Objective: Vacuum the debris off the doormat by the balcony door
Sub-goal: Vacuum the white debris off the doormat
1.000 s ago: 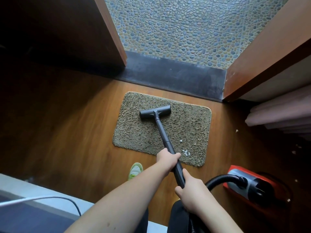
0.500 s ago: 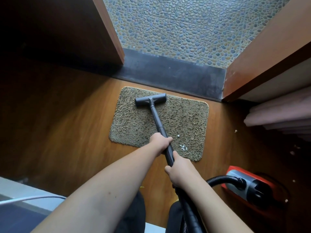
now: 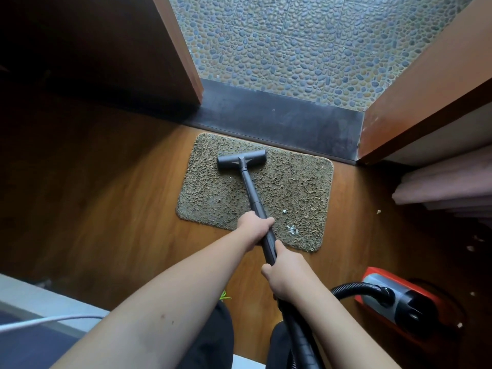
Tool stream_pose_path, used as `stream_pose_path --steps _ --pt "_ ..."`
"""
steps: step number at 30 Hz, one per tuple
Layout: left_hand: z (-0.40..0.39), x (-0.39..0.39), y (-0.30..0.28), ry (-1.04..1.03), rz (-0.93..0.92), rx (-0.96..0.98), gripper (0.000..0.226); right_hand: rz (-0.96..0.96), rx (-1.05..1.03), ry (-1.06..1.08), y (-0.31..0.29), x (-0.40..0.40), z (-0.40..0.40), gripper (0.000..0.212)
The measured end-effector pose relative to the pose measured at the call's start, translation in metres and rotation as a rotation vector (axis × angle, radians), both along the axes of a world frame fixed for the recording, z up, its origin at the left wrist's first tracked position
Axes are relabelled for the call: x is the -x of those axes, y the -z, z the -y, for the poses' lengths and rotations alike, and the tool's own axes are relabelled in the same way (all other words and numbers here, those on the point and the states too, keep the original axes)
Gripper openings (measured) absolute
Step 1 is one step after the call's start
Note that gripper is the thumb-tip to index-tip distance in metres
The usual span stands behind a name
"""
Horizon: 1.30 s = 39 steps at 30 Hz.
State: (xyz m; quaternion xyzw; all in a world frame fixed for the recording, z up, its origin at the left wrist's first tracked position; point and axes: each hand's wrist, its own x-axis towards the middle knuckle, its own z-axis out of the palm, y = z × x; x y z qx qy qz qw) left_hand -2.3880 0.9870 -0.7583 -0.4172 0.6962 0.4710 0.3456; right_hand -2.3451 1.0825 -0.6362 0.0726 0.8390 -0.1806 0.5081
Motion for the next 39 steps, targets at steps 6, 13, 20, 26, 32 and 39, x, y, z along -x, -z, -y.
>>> stream_pose_path --steps 6,13,20,26,32,39 --pt "-0.014 -0.03 -0.01 -0.026 -0.005 -0.018 0.026 0.033 0.008 -0.025 -0.012 -0.024 -0.014 0.064" --pt "-0.032 -0.065 -0.023 -0.013 0.017 -0.017 0.023 0.082 -0.01 -0.056 -0.025 -0.052 -0.033 0.07" --pt "-0.042 -0.088 -0.021 -0.001 0.037 -0.005 0.059 0.125 -0.012 -0.031 -0.028 -0.066 -0.04 0.073" --pt "-0.032 -0.08 -0.019 -0.02 -0.004 0.014 0.024 0.086 -0.009 -0.047 -0.021 -0.063 -0.03 0.071" --pt "-0.011 -0.055 -0.009 -0.021 -0.024 0.023 0.025 0.022 -0.032 -0.067 -0.008 -0.047 -0.007 0.069" --pt "0.004 -0.034 -0.001 -0.017 -0.011 0.023 0.034 0.013 -0.035 -0.062 0.003 -0.032 0.011 0.071"
